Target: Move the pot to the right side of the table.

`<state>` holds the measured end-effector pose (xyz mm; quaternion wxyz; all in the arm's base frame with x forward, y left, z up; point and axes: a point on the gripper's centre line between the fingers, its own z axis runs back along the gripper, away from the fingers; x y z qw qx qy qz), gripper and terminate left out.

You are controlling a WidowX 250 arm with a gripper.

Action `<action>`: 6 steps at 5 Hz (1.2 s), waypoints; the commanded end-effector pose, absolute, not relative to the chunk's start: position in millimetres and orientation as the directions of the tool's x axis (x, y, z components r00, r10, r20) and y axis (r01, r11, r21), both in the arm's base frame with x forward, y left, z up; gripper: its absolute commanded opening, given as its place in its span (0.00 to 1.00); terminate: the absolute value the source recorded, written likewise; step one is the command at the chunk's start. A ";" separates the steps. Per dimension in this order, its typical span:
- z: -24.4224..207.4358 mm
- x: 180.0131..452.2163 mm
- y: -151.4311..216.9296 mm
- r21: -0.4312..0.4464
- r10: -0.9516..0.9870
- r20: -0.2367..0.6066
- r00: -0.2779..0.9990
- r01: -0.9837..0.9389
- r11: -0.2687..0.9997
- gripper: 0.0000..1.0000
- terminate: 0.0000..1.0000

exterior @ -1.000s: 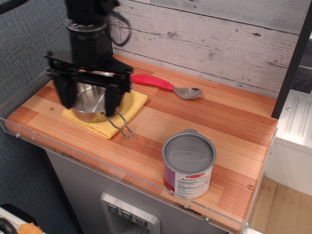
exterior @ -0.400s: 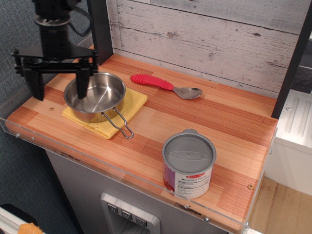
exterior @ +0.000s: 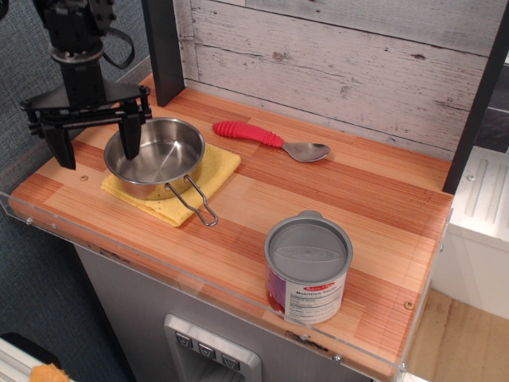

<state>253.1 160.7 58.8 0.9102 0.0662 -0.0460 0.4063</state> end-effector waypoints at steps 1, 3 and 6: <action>47.0 255.6 170.5 0.075 0.760 0.183 0.623 -0.780 0.622 1.00 0.00; 38.4 258.1 171.3 0.064 0.771 0.170 0.614 -0.788 0.613 1.00 0.00; 36.7 258.8 170.0 0.026 0.778 0.159 0.608 -0.790 0.612 0.00 0.00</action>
